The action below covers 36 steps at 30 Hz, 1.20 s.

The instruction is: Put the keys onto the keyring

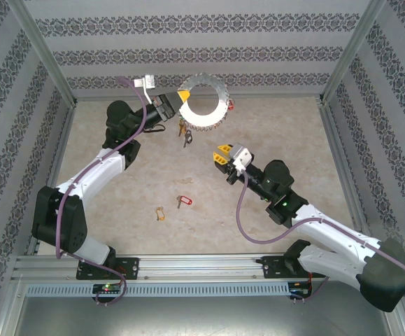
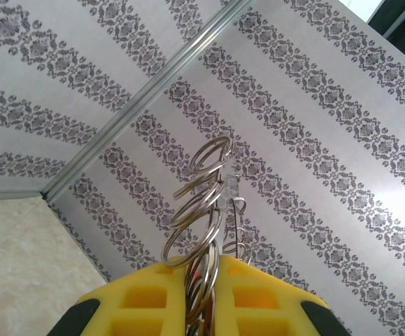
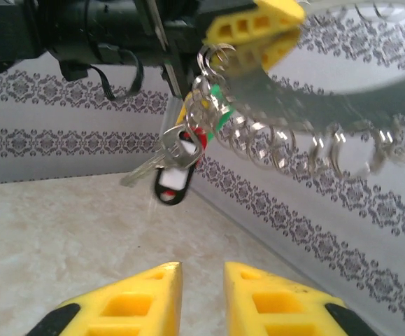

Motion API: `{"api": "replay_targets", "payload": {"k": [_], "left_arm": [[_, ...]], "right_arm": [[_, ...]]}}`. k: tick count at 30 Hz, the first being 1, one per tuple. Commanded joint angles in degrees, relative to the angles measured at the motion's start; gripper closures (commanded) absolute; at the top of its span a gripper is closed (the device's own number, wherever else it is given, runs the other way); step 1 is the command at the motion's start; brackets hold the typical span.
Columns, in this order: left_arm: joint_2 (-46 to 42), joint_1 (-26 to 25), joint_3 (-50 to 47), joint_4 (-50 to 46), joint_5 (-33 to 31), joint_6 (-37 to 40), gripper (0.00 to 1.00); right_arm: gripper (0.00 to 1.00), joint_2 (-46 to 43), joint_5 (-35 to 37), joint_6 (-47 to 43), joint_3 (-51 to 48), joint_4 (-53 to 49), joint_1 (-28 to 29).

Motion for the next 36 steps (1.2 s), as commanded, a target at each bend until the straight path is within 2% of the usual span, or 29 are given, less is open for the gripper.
{"api": "replay_targets", "payload": {"k": [1,9,18,36], "left_arm": [[-1.96,-0.86,-1.39,8.17,-1.98,-1.59,1.00],[-3.82,-1.68,-4.38,7.55,-5.22,-0.16,1.00],[-5.17,-1.75,-5.44,6.81,-5.91,1.37,1.00],[-6.70,-1.77,-6.86,6.54,-6.87,1.97,1.00]], "right_arm": [[0.80,1.63,3.25,-3.53,2.27,6.36,1.83],[0.83,6.88,4.29,-5.45,5.73,9.93,3.24],[0.83,10.94,2.62,-5.39,8.30,10.88,3.95],[0.82,15.60,8.37,-6.30,10.99,12.63,4.61]]}}
